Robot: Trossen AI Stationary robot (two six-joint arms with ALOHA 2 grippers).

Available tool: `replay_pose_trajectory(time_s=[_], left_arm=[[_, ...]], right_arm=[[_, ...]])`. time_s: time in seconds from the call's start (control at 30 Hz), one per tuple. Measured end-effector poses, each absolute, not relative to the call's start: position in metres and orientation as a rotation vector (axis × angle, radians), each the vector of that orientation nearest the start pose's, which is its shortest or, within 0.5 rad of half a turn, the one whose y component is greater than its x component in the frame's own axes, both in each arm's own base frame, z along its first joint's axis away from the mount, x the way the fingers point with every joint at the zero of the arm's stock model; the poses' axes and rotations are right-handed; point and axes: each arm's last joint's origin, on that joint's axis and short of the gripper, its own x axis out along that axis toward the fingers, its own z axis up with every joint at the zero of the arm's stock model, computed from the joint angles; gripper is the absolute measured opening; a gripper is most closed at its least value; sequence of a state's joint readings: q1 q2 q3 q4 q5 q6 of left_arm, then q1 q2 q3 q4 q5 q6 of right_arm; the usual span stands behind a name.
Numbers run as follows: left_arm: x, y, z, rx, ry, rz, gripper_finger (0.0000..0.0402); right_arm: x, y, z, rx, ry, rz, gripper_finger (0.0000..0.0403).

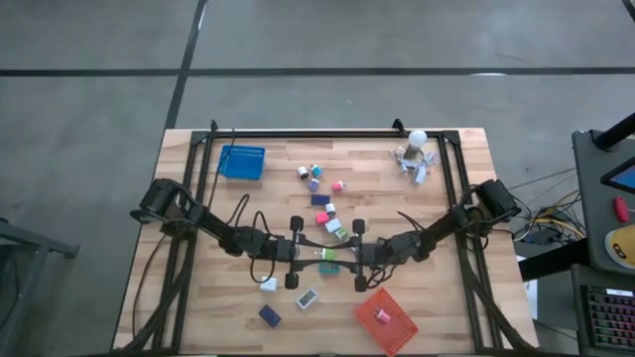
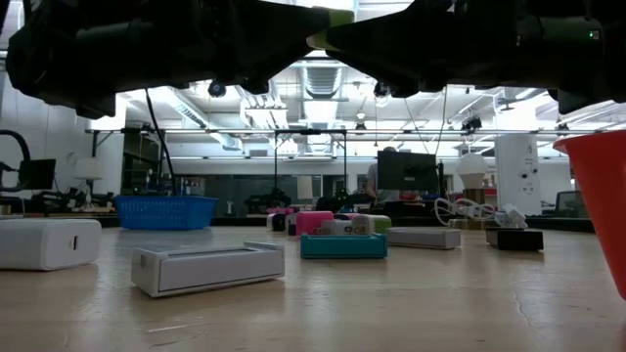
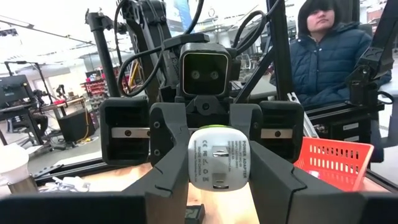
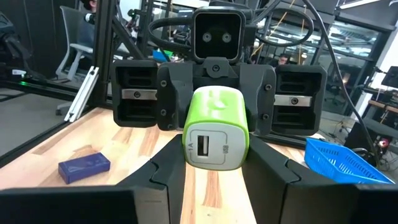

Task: Pick & Place Office items
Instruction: Put the left green charger adapter into the orange bin

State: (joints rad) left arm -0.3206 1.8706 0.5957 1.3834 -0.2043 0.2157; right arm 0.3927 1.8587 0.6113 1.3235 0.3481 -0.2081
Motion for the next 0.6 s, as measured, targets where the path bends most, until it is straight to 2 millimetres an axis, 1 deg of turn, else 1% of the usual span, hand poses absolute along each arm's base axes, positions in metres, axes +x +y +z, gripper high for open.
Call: replay_pose_trajectory(time_s=[0.6], left_arm=[[0.3079,-0.0961,0.149,0.177,-0.116,-0.125,0.0128]], right_arm=[[0.3037,0.1151,0.1505,-0.179,-0.073,0.04,0.012]])
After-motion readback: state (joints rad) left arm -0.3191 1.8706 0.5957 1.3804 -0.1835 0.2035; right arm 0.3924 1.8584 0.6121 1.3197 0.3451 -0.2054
